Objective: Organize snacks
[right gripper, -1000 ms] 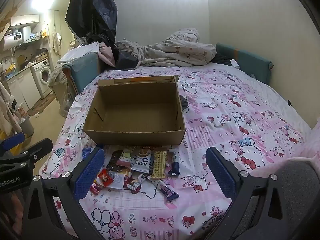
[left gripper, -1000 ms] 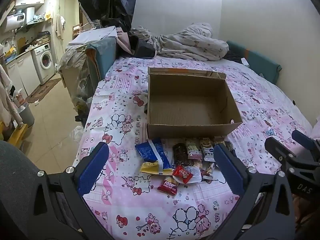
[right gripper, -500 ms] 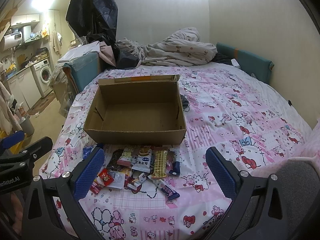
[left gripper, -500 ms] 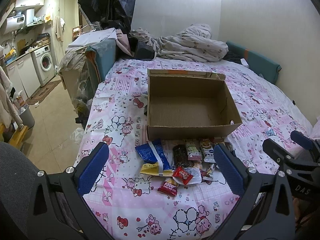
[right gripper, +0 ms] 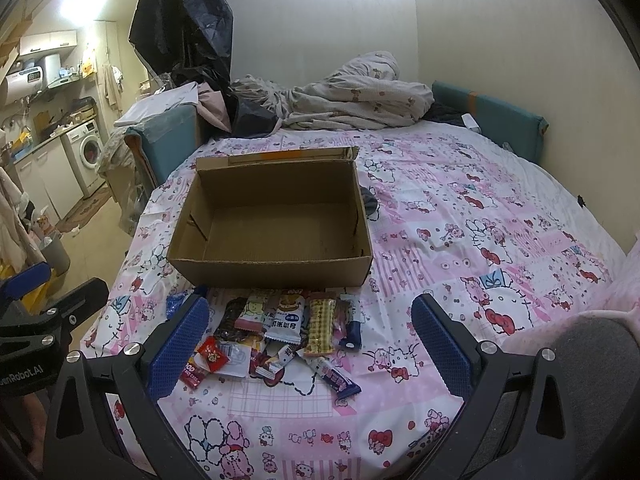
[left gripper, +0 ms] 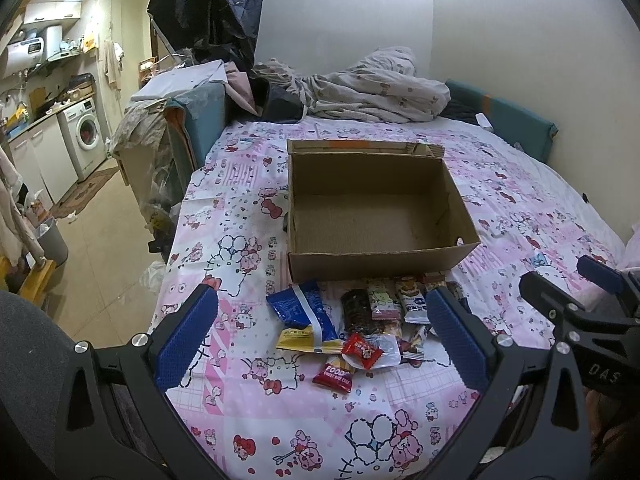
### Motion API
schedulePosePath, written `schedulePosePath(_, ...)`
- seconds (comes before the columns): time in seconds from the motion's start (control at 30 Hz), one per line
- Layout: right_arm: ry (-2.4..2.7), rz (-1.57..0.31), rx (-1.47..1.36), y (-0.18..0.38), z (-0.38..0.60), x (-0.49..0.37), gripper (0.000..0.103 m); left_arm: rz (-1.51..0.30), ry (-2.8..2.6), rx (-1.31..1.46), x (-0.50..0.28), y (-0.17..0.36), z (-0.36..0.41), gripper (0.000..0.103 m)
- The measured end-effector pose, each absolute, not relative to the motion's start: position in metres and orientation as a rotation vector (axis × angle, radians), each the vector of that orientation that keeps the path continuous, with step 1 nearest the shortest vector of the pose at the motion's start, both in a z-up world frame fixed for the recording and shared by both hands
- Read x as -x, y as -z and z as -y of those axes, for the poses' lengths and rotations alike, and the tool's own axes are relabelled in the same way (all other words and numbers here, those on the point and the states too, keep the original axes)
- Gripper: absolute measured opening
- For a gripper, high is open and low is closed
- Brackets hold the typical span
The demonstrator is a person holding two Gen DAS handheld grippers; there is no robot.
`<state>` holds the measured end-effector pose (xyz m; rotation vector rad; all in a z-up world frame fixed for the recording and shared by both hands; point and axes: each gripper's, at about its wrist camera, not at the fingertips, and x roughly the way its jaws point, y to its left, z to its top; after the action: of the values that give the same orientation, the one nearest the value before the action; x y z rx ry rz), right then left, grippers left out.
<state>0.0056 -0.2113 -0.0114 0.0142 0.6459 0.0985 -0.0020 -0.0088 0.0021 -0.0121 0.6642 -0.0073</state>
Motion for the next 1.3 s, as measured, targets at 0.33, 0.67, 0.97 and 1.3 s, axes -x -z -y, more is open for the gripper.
schedulePosePath(0.33, -0.098, -0.646, -0.020, 0.0103, 0.2117, -0.0060, 0.103, -0.656, 0.008, 0.006, 0.0028, -0.0041, 0.0098, 0.103)
schedulePosePath(0.67, -0.099, -0.642, -0.023, 0.0095, 0.2138, -0.0053, 0.103, -0.658, 0.003, 0.012, 0.0029, -0.0053, 0.0085, 0.103)
schedulePosePath(0.97, -0.098, -0.642, -0.023, 0.0094, 0.2138, -0.0055, 0.103, -0.659, 0.001, 0.013, 0.0028, -0.0053, 0.0065, 0.103)
schedulePosePath(1.3, -0.098, -0.642, -0.023, 0.0093, 0.2142, -0.0057, 0.103, -0.660, -0.005, 0.014, 0.0035, -0.0051, 0.0053, 0.103)
